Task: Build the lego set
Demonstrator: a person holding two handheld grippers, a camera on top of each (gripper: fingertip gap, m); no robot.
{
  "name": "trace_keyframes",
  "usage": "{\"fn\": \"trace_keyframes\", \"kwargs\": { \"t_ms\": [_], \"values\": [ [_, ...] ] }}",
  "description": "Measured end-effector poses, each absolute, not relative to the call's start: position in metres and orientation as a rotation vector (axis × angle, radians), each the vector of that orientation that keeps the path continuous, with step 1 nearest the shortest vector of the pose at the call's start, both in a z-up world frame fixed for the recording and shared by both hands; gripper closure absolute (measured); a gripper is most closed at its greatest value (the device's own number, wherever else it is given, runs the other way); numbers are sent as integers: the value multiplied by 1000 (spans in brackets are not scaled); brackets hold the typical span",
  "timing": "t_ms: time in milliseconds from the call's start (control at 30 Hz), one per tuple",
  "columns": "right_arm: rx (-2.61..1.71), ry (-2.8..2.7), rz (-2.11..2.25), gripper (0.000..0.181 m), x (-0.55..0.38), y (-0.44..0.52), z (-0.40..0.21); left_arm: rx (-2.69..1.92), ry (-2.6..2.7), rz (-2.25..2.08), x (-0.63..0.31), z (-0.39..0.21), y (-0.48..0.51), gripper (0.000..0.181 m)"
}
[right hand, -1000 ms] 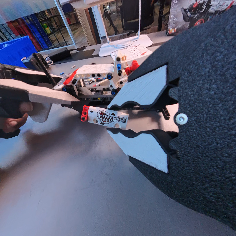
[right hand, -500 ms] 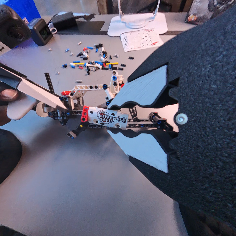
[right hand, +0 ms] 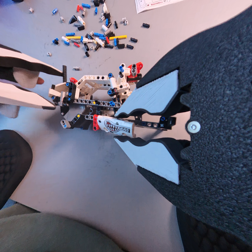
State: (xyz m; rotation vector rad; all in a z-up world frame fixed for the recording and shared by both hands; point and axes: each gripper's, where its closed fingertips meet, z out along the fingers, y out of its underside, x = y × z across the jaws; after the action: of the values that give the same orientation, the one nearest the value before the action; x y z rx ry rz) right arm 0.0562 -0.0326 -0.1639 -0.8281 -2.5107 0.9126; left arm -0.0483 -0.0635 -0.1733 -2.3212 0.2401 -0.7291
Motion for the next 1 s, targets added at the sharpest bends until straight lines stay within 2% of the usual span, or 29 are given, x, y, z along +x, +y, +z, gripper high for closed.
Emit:
{"fn": "trace_keyframes", "kwargs": {
  "t_ms": [100, 200, 267, 400, 700, 833, 1000],
  "values": [
    [-836, -2493, 993, 158, 55, -31, -145, -2320, 417, -609, -45, -182, -57, 89],
    [-851, -2487, 1010, 160, 48, -23, -138, -2286, 487, -643, -40, -186, -45, 93],
    [-884, -2463, 1067, 165, 44, -19, -135, -2273, 522, -703, -36, -188, -42, 103],
    [-977, -2402, 1199, 166, 40, -10, -130, -2218, 573, -805, -23, -184, -48, 121],
    [-1166, -2340, 1524, 168, 49, -27, -122, -2207, 617, -862, 2, -183, -85, 121],
    [-1264, -2310, 1612, 169, 52, -36, -122, -2228, 647, -816, 0, -185, -99, 112],
    [-1506, -2154, 1807, 169, 44, -31, -110, -2137, 568, -703, -22, -142, -90, 111]
  ]
}}
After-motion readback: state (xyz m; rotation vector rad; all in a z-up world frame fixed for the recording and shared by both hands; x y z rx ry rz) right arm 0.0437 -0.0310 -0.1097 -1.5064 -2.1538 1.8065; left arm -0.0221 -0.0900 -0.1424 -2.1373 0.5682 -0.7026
